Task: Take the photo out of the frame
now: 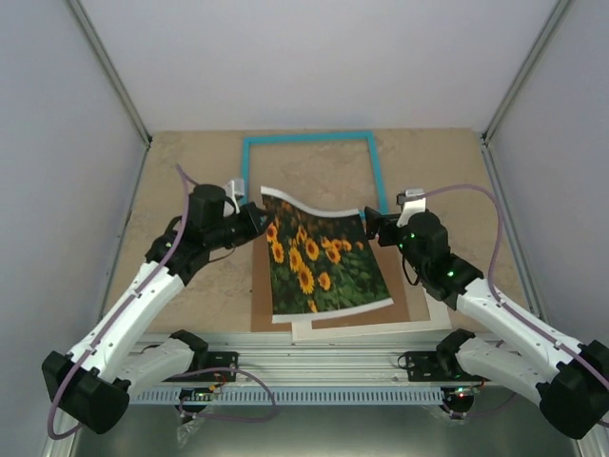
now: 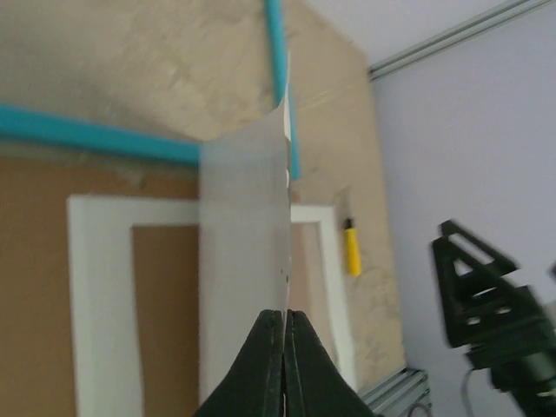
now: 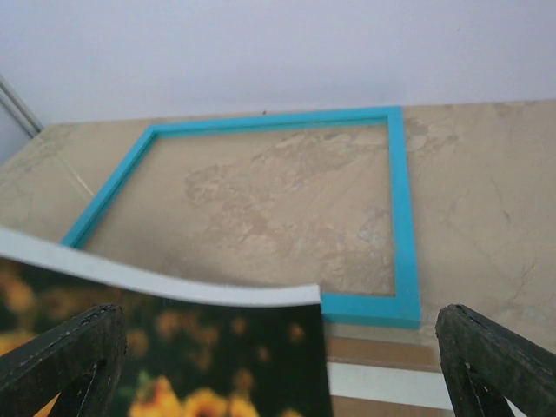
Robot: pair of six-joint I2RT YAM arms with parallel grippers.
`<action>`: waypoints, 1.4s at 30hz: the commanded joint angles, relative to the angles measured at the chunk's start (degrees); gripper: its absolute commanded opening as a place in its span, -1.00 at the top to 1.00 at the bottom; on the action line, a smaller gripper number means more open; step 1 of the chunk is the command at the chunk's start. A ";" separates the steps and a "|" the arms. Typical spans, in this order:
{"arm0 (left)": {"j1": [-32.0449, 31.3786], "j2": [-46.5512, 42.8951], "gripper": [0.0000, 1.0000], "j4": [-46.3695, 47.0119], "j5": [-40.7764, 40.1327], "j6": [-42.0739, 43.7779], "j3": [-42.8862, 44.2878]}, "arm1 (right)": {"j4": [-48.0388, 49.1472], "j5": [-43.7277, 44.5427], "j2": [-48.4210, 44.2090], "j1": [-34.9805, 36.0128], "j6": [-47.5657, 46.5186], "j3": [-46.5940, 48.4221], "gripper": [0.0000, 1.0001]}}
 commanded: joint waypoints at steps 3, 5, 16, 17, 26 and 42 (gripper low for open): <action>-0.16 -2.98 1.00 2.40 -2.58 -0.07 -9.25 | 1.65 -3.01 1.80 -0.33 -0.45 -1.56 -0.95; -0.19 -2.83 1.00 2.95 -3.22 0.56 -11.59 | 2.42 -3.49 2.02 -0.35 -0.49 -2.06 -0.95; -0.24 3.39 1.00 12.80 -5.23 1.55 -20.68 | 4.05 -4.67 4.30 -0.34 -0.96 -3.03 -0.95; -0.23 4.58 1.00 13.21 -5.14 2.05 -20.62 | 4.10 -4.68 4.34 -0.30 -0.99 -3.03 -0.95; -0.19 12.29 1.00 13.35 -11.17 6.72 -17.67 | 4.49 -4.99 4.88 -0.35 -1.08 -3.29 -0.95; 0.11 19.82 0.35 9.07 -20.31 10.31 -11.95 | 4.23 -4.29 4.96 -0.32 -0.61 -3.31 -0.95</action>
